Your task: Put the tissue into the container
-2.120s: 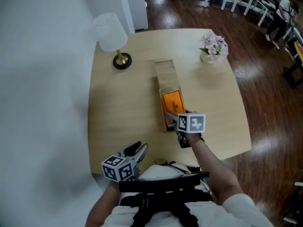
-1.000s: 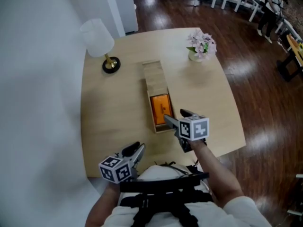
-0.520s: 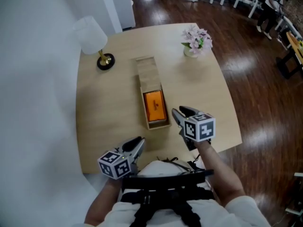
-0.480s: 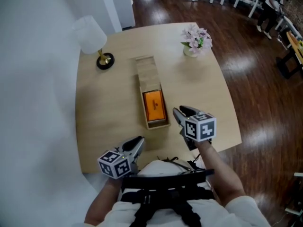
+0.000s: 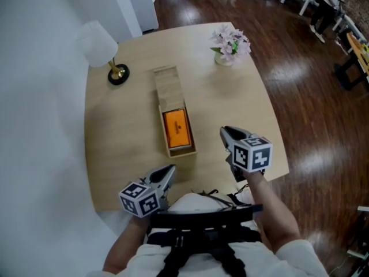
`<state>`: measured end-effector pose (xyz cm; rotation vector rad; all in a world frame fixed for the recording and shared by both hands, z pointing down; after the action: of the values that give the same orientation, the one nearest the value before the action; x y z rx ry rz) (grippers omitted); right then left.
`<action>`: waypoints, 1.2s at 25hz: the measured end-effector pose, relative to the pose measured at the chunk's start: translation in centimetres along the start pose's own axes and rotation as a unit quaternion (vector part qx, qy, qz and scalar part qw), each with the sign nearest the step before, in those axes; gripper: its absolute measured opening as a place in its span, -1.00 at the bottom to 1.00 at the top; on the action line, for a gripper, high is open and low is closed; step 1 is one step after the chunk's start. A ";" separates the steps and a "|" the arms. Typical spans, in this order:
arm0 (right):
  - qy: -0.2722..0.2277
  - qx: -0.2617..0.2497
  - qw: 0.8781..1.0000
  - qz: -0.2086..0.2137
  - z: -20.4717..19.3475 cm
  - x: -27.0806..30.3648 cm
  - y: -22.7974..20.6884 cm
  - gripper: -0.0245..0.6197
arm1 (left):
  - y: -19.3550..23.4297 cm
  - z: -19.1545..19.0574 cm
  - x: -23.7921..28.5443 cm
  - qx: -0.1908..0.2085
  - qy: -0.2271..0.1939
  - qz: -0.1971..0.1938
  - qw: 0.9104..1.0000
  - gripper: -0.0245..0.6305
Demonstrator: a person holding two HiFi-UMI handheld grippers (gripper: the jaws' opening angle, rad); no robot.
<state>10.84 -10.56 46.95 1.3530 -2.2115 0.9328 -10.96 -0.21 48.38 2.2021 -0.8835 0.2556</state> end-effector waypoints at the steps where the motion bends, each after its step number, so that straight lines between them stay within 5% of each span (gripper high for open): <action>1: 0.001 0.000 1.000 -0.003 0.0 -0.2 -0.4 -0.80 | -0.1 0.1 0.1 0.001 0.001 0.001 1.000 -0.86; 30: -0.003 0.027 0.999 -0.035 -2.0 -5.1 -6.8 -0.91 | -3.5 0.9 2.1 0.015 0.017 0.006 1.000 -0.92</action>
<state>19.21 -8.05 47.49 1.4498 -2.1436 0.9706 -7.19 -0.24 46.67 2.2141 -0.8805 0.3146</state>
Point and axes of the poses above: the fingertips, and each gripper's own axes: x forward along the fingers, y to its left, z out of its top, the point moved 4 cm from there along -x, backward along the fingers, and after that the axes turned 2 degrees about y, right-handed, at the moved point
